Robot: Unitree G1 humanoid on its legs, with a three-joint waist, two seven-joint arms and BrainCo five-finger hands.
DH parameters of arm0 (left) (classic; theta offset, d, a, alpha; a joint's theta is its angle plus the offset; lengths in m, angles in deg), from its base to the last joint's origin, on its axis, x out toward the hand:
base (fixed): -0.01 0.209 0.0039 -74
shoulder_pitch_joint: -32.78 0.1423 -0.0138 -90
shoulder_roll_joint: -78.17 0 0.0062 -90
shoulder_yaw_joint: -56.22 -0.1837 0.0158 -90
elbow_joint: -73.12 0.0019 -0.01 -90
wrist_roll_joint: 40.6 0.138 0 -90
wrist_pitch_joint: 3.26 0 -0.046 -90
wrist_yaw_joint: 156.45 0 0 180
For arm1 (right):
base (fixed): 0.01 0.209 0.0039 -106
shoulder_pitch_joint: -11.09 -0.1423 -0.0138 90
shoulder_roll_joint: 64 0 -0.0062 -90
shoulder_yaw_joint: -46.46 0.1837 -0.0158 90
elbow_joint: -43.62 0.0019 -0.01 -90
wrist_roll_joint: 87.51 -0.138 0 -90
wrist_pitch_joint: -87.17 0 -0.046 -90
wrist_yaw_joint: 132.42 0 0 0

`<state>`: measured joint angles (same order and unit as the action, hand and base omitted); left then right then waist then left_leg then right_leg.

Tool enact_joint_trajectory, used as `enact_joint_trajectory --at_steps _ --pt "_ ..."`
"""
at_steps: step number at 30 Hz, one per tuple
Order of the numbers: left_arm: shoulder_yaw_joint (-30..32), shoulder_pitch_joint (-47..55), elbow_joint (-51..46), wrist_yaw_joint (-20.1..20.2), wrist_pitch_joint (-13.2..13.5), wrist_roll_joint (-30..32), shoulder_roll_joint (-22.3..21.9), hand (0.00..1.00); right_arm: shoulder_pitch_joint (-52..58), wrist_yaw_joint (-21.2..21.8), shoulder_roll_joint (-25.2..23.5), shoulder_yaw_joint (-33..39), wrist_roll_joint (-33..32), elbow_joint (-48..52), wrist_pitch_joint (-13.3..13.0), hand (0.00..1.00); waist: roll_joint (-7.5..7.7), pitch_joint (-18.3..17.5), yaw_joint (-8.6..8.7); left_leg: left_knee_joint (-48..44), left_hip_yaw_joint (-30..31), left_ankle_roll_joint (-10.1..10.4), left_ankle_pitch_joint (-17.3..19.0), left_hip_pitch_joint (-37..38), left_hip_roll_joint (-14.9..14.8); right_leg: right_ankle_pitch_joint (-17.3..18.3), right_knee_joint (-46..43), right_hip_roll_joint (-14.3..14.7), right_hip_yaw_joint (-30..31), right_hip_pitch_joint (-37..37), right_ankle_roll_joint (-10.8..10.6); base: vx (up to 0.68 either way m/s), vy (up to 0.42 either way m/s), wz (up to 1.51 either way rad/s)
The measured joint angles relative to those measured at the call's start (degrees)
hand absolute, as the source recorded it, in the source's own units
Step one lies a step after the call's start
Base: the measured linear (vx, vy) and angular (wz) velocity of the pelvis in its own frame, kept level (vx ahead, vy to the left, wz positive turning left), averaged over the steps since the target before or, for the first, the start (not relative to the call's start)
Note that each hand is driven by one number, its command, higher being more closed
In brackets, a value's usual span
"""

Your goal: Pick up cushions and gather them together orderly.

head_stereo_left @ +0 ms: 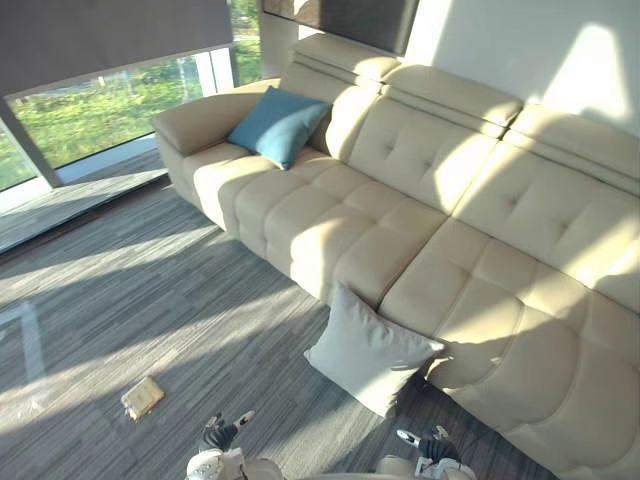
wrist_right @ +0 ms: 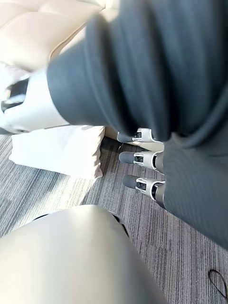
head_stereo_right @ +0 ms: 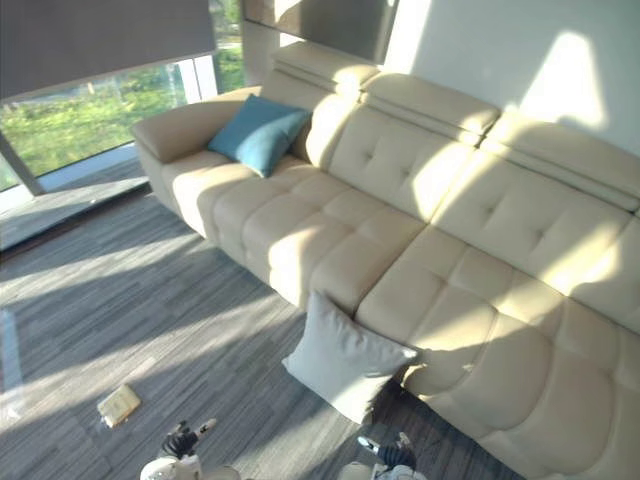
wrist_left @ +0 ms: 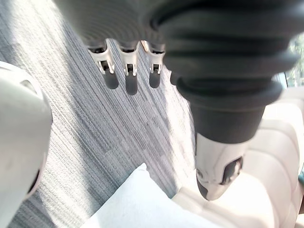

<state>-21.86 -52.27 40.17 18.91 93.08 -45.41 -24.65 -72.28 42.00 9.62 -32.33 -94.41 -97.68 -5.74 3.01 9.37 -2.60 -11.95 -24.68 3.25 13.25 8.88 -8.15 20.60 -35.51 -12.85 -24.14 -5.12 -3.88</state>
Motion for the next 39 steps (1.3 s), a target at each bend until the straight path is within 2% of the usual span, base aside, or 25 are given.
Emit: enact_joint_trajectory --at_steps 2,3,4,5,6,7,8,10,11,12,14,15,18,19,20,21,22,23,24,26,29,34,36,38,39 --pt "-1.3 -1.0 1.8 0.1 -0.2 -0.2 0.1 0.0 -2.0 0.0 1.5 -0.7 0.1 -1.8 0.1 0.0 -1.32 0.7 0.57 1.5 -2.2 0.8 -0.5 0.8 -1.6 -2.0 4.1 2.0 -3.7 -3.5 1.8 0.21 -0.004 -0.71" --pt "-2.6 -1.9 3.1 0.2 -0.5 -0.3 0.2 0.0 -3.3 0.0 2.5 -0.9 0.2 -3.0 0.2 0.0 -2.38 1.4 0.72 2.5 -3.4 1.4 -0.9 1.8 -2.4 -6.8 8.8 3.6 -8.2 -5.7 4.3 0.2 -0.036 -0.62" --pt "-2.9 -2.0 3.3 0.3 -0.5 -0.3 0.5 0.0 -3.3 0.0 2.7 -1.0 0.2 -3.8 0.2 0.0 -2.23 1.4 0.71 2.9 -3.4 1.4 -0.9 2.5 -2.0 -10.1 12.4 4.5 -8.6 -5.8 5.4 0.32 -0.103 -0.67" --pt "-2.8 -2.0 3.3 0.4 -0.5 -0.2 1.0 0.0 -2.9 0.0 2.3 -1.2 0.2 -4.0 0.1 0.0 -0.64 1.5 0.71 3.4 -3.0 1.6 -0.8 4.3 0.0 -17.8 17.7 4.5 -7.2 -5.1 8.5 0.31 -0.15 -0.5" --pt "-2.8 -2.3 3.8 0.5 -0.5 0.2 0.4 0.0 -3.8 0.2 2.8 -0.9 0.3 -4.1 0.0 0.0 -2.57 2.1 0.69 3.8 -2.0 2.3 -0.3 6.5 -0.7 -16.5 16.2 5.4 -6.7 -4.2 10.9 0.3 -0.139 -0.39" --pt "-2.9 -2.0 3.8 0.7 -0.4 0.4 0.0 0.0 -4.2 0.2 3.1 -0.8 0.3 -4.2 0.0 0.0 -3.81 2.0 1.01 3.3 -1.0 2.6 -0.7 6.2 -1.5 -15.4 15.7 5.8 -6.6 -4.2 10.4 0.27 -0.178 -0.12" --pt "-3.6 -2.3 3.7 1.1 -0.4 0.9 -1.2 0.0 -4.3 0.5 3.7 -0.6 0.3 -4.1 -0.1 0.0 -4.3 2.1 2.23 0.6 1.1 3.2 -1.0 5.0 -1.9 -12.6 15.6 5.9 -6.7 -4.2 9.0 0.24 -0.206 0.21" --pt "-4.0 -2.5 3.1 1.4 -0.5 1.3 -1.7 0.0 -4.2 0.4 3.9 0.6 0.2 -4.0 -0.1 0.0 -5.5 2.2 2.58 -8.5 3.8 3.4 -1.2 1.2 -4.5 -11.3 17.4 7.0 -7.9 -1.9 8.7 0.23 -0.252 0.34" --pt "-3.7 -2.3 2.6 1.3 -0.5 1.3 -2.1 0.0 -3.8 0.4 3.8 0.9 0.2 -3.9 0.2 0.0 -5.52 2.3 2.26 -17.6 5.6 3.7 -2.0 -1.8 -7.2 -11.2 19.5 8.6 -8.1 1.3 8.8 0.16 -0.216 0.1" --pt "-2.4 -1.5 1.2 1.4 -0.4 1.3 -2.5 0.0 -3.4 0.4 3.6 0.7 0.2 -3.6 0.1 0.0 -5.52 2.3 1.79 -25.9 7.5 5.2 -0.8 -4.1 -9.1 -11.0 21.6 10.4 -7.8 4.2 8.7 0.17 -0.238 -0.09" --pt "-2.2 -0.6 -1.1 1.4 -0.3 1.3 -2.6 0.0 -3.2 0.4 3.1 0.9 0.2 -3.6 0.1 0.0 -5.08 2.3 0.65 -31.5 9.3 5.2 1.0 -7.1 -9.3 -10.9 24.5 12.5 -6.6 7.5 8.5 0.11 -0.137 -0.38" --pt "-2.3 -0.6 -1.3 1.4 -0.3 1.3 -2.5 0.0 -3.2 0.4 3.0 0.9 0.1 -3.7 0.1 0.0 -4.93 2.3 0.52 -30.8 9.6 5.0 1.5 -7.8 -8.8 -10.9 25.2 12.9 -6.0 8.1 8.5 0.06 -0.083 -0.54" --pt "-2.3 -1.0 -2.5 1.3 -0.2 1.3 -2.2 0.0 -3.6 0.0 2.5 0.9 0.1 -3.6 0.2 0.0 -3.99 2.7 -0.47 -20.0 14.3 4.0 3.1 -11.8 -4.6 -10.9 26.4 13.6 -2.7 8.8 8.5 0.14 -0.027 -0.62" --pt "-2.3 -1.0 -2.8 1.1 0.1 1.2 -2.2 0.0 -3.4 -0.1 2.4 0.9 0.1 -3.6 0.3 0.0 -3.53 2.9 -0.83 -14.4 19.3 4.1 3.0 -12.0 -2.1 -11.0 26.3 13.6 -1.1 9.1 8.4 0.14 0.055 -0.76" --pt "-2.3 -0.8 -2.8 0.9 0.5 1.2 -2.3 0.0 -3.2 -0.3 2.3 0.9 0.1 -3.6 0.2 0.0 -3.4 2.8 -0.94 -9.2 24.0 3.2 2.1 -11.6 -0.2 -10.8 26.2 13.7 0.3 9.2 8.2 0.12 0.073 -0.77" --pt "-2.2 -0.8 -2.8 0.9 0.6 1.2 -2.3 0.0 -3.2 -0.4 2.3 0.9 0.1 -3.6 0.2 0.0 -3.43 2.8 -0.94 -8.1 24.9 2.3 1.4 -11.5 0.0 -10.7 26.0 13.8 0.9 9.2 8.0 0.13 0.111 -0.82" --pt "-2.0 -0.9 -2.4 0.9 0.6 1.2 -2.3 0.0 -3.1 -0.7 2.2 0.9 0.1 -3.4 0.2 0.0 -3.53 2.7 -0.88 -5.7 25.1 1.4 -1.8 -11.0 0.0 -10.6 25.5 14.0 2.7 9.3 7.7 0.16 0.148 -0.68" --pt "-1.5 -0.9 -1.8 0.9 0.5 1.2 -2.1 0.0 -2.7 -1.0 1.7 1.2 0.1 -3.4 0.2 0.0 -3.27 2.1 -0.7 -4.3 24.0 2.9 -3.8 -9.7 0.3 -10.5 25.2 13.7 4.1 9.4 7.3 0.19 0.163 -0.62" --pt "-1.4 -0.9 -1.6 0.9 0.5 1.2 -1.9 0.0 -2.4 -1.1 1.3 1.5 0.1 -3.3 0.2 0.0 -2.92 1.7 -0.7 -3.7 23.5 2.9 -3.8 -9.3 0.5 -10.4 25.1 13.5 4.6 9.4 7.0 0.2 0.179 -0.4" --pt "-0.5 -0.8 -1.2 0.9 0.5 1.3 -1.2 0.0 -0.7 -1.3 -0.2 2.1 0.1 -3.1 0.2 0.0 -1.0 0.1 -0.86 -0.5 21.3 2.4 -4.2 -7.2 2.0 -10.4 25.3 11.9 6.2 9.6 5.7 0.22 0.178 -0.29" --pt "-0.6 -0.9 -0.2 0.8 0.5 1.3 -0.7 0.0 0.1 -1.4 -0.9 2.3 0.1 -3.1 0.2 0.0 -0.45 -0.3 -0.74 1.6 20.1 1.9 -4.5 -4.9 3.3 -10.9 27.0 10.8 6.9 11.4 4.5 0.17 0.161 -0.13" --pt "-1.2 -0.6 -0.2 0.1 0.5 1.3 -0.8 0.0 0.2 -1.9 -1.2 3.2 -0.1 -3.1 0.2 0.0 -0.86 -0.4 -0.88 3.2 17.2 1.9 -4.5 -2.7 3.9 -11.1 27.6 10.2 9.0 12.1 3.7 0.08 0.079 -0.23" --pt "-1.2 -1.2 -0.3 -0.7 0.5 0.8 -0.9 0.0 -1.4 -3.0 -0.7 3.5 -0.5 -2.9 0.1 0.0 -1.34 0.9 -1.03 2.9 16.0 1.9 -4.4 -3.3 3.5 -10.7 24.9 10.2 9.8 10.0 3.1 -0.04 -0.002 -0.26" --pt "-1.2 -4.1 -1.2 -2.2 0.5 -1.0 -1.3 0.0 -3.4 -4.6 0.3 3.3 -1.9 -1.0 -0.2 0.0 -2.11 3.5 -1.01 -2.7 16.0 0.5 -2.4 -9.4 2.7 -9.7 18.9 9.9 9.7 3.9 2.7 -0.18 0.001 -0.05" --pt "-1.2 -6.6 -2.2 -3.1 0.6 -2.3 -1.8 0.0 -5.4 -5.4 0.7 3.4 -2.9 -0.8 -0.6 0.0 -2.25 6.1 -1.07 -7.2 16.0 0.2 -0.8 -13.8 2.2 -8.6 14.5 9.4 9.7 -0.6 2.8 -0.19 0.005 -0.03"
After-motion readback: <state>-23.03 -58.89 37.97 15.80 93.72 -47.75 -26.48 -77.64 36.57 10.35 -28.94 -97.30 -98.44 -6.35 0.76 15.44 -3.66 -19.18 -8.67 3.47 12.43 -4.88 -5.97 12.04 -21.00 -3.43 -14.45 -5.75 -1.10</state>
